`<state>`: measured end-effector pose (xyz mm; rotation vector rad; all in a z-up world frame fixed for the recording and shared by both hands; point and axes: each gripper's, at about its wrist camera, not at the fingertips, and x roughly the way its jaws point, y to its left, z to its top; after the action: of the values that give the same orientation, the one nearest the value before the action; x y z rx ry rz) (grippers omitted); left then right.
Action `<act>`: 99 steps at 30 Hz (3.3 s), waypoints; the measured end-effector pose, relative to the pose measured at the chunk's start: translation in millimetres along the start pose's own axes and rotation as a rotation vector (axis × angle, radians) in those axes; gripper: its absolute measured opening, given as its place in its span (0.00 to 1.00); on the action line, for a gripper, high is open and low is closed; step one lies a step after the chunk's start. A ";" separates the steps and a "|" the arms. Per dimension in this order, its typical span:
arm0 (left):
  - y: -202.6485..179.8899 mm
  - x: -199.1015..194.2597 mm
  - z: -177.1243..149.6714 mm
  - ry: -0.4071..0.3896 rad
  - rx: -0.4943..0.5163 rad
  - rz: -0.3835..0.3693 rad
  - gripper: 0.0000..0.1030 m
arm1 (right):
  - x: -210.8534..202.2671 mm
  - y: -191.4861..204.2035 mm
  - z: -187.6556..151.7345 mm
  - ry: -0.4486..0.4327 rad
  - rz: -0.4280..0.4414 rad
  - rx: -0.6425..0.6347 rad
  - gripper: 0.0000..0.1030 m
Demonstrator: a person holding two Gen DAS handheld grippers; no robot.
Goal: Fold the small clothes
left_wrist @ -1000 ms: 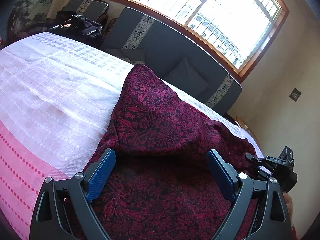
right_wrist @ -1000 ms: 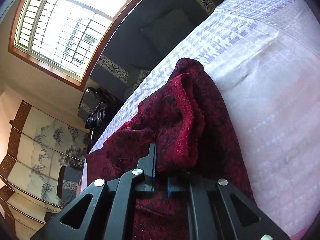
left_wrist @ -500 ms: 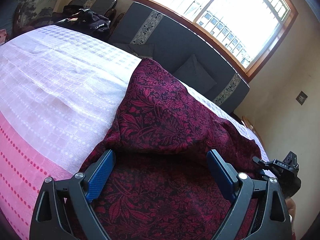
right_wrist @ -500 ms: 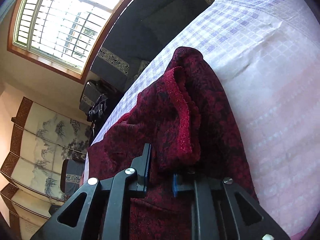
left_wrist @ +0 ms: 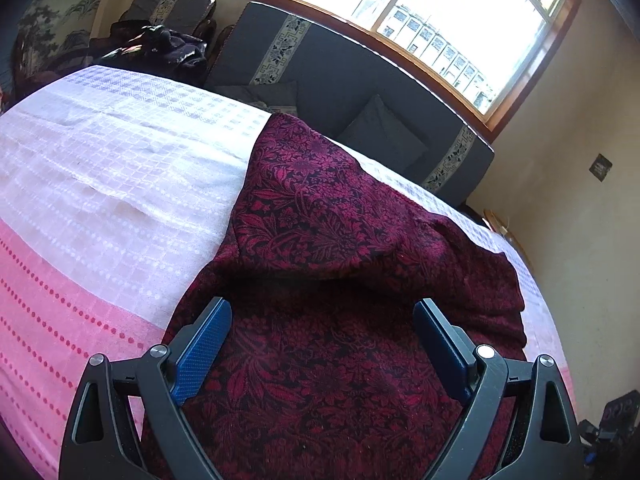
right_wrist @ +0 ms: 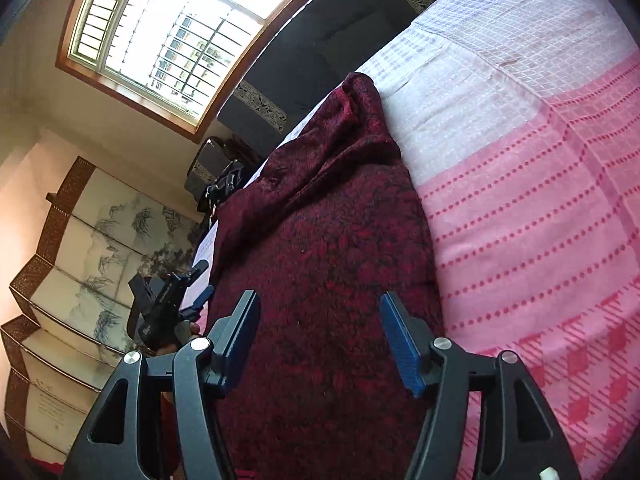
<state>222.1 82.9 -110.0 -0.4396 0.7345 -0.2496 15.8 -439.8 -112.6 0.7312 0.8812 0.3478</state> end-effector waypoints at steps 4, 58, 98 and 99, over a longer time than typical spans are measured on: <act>-16.4 -69.1 -26.5 0.005 0.134 -0.085 0.90 | -46.3 -10.1 -39.3 0.016 -0.045 -0.062 0.59; 46.0 -174.4 -149.2 0.367 -0.109 -0.408 0.82 | -30.6 -41.9 -108.4 0.121 0.188 0.072 0.21; -61.0 -208.0 -161.7 0.078 0.466 0.138 0.05 | -47.5 -15.1 -101.0 0.042 0.318 0.101 0.11; -61.2 -208.5 -162.2 0.074 0.467 0.139 0.05 | -48.0 -15.4 -102.5 0.041 0.320 0.103 0.11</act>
<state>-44.1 57.6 -65.0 0.0642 0.7490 -0.2975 -95.1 -433.1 -138.9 0.9666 0.8245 0.6064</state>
